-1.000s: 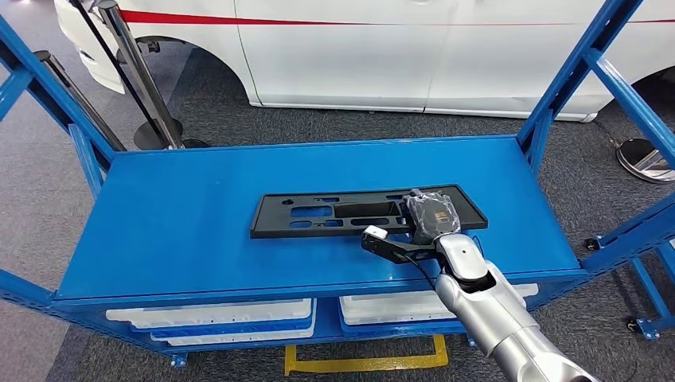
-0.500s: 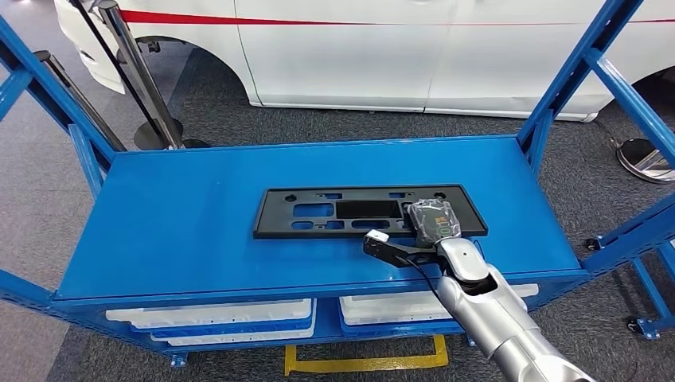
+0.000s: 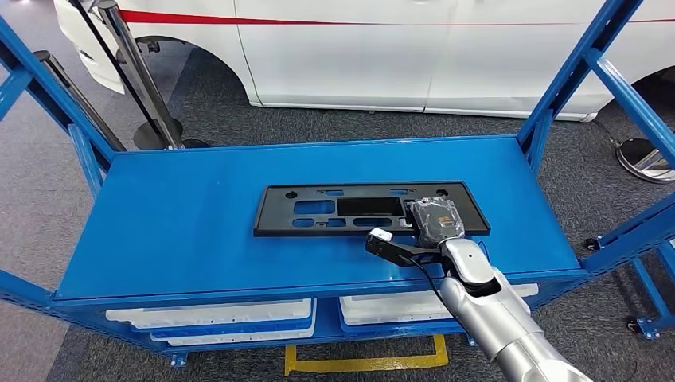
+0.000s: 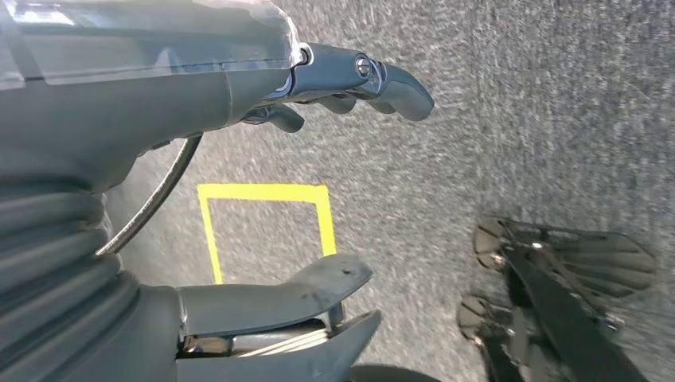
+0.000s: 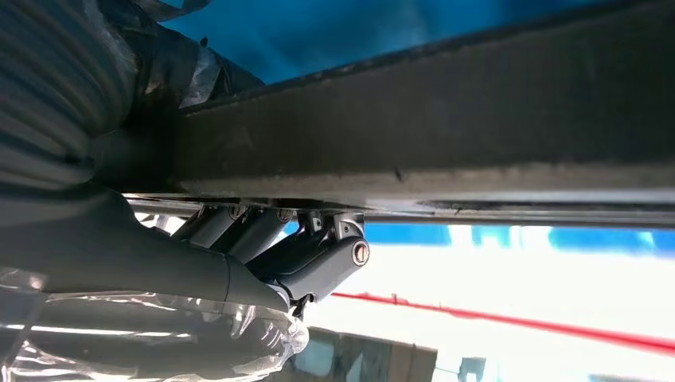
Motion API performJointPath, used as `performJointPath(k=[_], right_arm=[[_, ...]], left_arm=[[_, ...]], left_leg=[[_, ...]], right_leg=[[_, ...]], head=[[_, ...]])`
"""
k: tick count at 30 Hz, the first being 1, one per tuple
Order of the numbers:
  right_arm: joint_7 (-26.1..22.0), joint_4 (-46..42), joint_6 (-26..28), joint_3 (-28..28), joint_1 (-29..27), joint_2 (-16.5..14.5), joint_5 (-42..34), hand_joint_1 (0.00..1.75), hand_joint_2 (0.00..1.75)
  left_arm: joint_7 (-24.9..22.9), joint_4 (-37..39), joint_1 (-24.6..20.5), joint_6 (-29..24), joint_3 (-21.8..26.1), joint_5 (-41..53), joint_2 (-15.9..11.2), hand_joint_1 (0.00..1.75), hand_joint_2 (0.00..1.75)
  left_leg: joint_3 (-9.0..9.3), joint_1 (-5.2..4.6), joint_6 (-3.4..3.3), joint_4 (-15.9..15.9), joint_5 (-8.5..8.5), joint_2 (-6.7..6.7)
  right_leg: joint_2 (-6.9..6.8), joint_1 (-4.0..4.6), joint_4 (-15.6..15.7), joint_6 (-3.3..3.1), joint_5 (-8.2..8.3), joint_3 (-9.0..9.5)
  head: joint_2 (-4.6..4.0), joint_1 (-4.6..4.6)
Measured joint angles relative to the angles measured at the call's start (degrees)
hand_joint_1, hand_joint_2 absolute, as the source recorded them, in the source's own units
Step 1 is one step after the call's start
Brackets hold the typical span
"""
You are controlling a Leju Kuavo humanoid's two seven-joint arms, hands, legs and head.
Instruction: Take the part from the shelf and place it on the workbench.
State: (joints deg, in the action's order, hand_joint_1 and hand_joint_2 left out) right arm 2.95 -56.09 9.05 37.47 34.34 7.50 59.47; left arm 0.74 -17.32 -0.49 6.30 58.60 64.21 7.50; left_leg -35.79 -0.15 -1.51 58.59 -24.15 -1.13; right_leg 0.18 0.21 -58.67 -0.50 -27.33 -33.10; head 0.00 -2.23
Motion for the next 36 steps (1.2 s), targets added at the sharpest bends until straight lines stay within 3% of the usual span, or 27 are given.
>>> performJointPath(k=[8,11,15,20,22,25,26,27,29,31,32,36], right_arm=[[-0.7,-4.2,2.6,-2.1,-1.3,0.1,-0.7,1.75,1.75],[-2.8,-6.5,6.1,-3.1,-2.6,0.3,-1.0,1.75,1.75],[-5.3,-12.6,12.5,-4.7,-4.1,1.3,-0.4,1.75,1.75],[-6.5,-19.8,12.0,-6.2,-5.2,2.7,-1.0,1.75,1.75],[-6.7,-21.5,11.3,-6.5,-5.4,3.2,-1.0,1.75,1.75],[-6.8,-22.5,10.6,-6.8,-5.9,3.7,-1.3,1.75,1.75],[-6.9,-22.6,10.4,-6.9,-6.1,3.9,-1.5,1.75,1.75],[-7.0,-22.8,10.3,-7.0,-6.3,4.1,-1.8,1.75,1.75],[-7.2,-23.2,10.1,-7.2,-6.6,4.4,-2.3,1.75,1.75],[-7.3,-23.7,10.1,-7.3,-6.6,4.6,-2.5,1.75,1.75],[-7.3,-23.8,10.1,-7.4,-6.6,4.7,-2.5,1.75,1.75],[-7.3,-23.9,10.1,-7.4,-6.6,4.7,-2.5,1.75,1.75]], left_arm=[[-0.1,0.0,-0.1,-0.3,0.0,0.2,0.0,0.0,1.75],[-0.1,0.0,-0.1,-0.6,0.0,0.4,0.0,0.0,1.75],[-0.1,0.0,-0.1,-0.9,0.0,1.4,0.0,0.0,1.75],[-0.1,0.0,-0.1,-1.2,0.0,2.4,0.0,0.0,1.75],[-0.1,0.0,-0.2,-1.2,0.0,2.5,0.2,0.0,1.75],[-0.1,0.0,-0.4,-1.3,0.0,2.7,0.3,0.0,1.75],[-0.1,0.0,-0.4,-1.3,0.0,2.8,0.3,0.0,1.75],[-0.1,0.0,-0.4,-1.3,0.0,2.8,0.3,0.0,1.75],[-0.1,0.0,-0.4,-1.3,0.0,2.9,0.6,0.0,1.75],[-0.1,0.0,-0.5,-1.3,0.0,3.0,0.7,0.0,1.75],[-0.1,0.0,-0.5,-1.3,0.0,3.0,0.8,0.0,1.75],[-0.1,0.0,-0.5,-1.3,0.0,3.0,0.8,0.0,1.75]], left_leg=[[0.0,0.0,0.0,0.0,-0.01,0.01],[-0.04,-0.09,-0.07,0.1,-0.06,-0.01],[-0.08,-0.35,-0.31,0.2,-0.24,-0.02],[0.19,-0.32,-1.01,-0.2,0.07,0.09],[0.48,0.08,-1.42,-1.0,0.6,0.33],[0.34,0.18,-1.62,-1.1,0.81,0.53],[0.2,0.21,-1.58,-1.0,0.84,0.55],[-0.01,0.27,-1.53,-0.8,0.88,0.55],[-0.53,0.41,-1.32,-0.2,0.95,0.52],[-0.95,0.51,-1.0,0.3,1.02,0.52],[-1.05,0.52,-0.87,0.4,1.05,0.52],[-1.08,0.53,-0.8,0.4,1.08,0.53]], right_leg=[[0.0,0.0,0.0,0.01,-0.01,-0.01],[-0.01,-0.08,0.1,0.05,0.0,-0.01],[-0.01,-0.24,0.1,0.22,-0.05,0.01],[0.07,-0.44,0.1,0.9,-0.17,0.17],[0.11,-0.42,-2.5,1.24,-2.49,-0.66],[0.09,-0.84,-12.1,1.74,-8.25,-4.42],[0.08,-1.03,-14.2,1.92,-8.81,-5.14],[0.06,-1.23,-14.4,2.08,-8.27,-4.99],[0.01,-1.62,-8.7,2.29,-4.9,-1.66],[0.0,-1.8,-2.1,2.3,-3.09,1.83],[0.01,-1.82,-0.6,2.29,-3.08,2.62],[0.02,-1.79,-0.3,2.25,-3.4,2.7]], head=[[0.0,0.0],[0.0,0.0],[0.0,0.0],[0.0,-0.01],[0.0,0.0],[0.0,0.01],[0.0,0.01],[0.0,0.01],[0.0,0.01],[0.0,0.01],[0.0,0.01],[0.0,0.0]])
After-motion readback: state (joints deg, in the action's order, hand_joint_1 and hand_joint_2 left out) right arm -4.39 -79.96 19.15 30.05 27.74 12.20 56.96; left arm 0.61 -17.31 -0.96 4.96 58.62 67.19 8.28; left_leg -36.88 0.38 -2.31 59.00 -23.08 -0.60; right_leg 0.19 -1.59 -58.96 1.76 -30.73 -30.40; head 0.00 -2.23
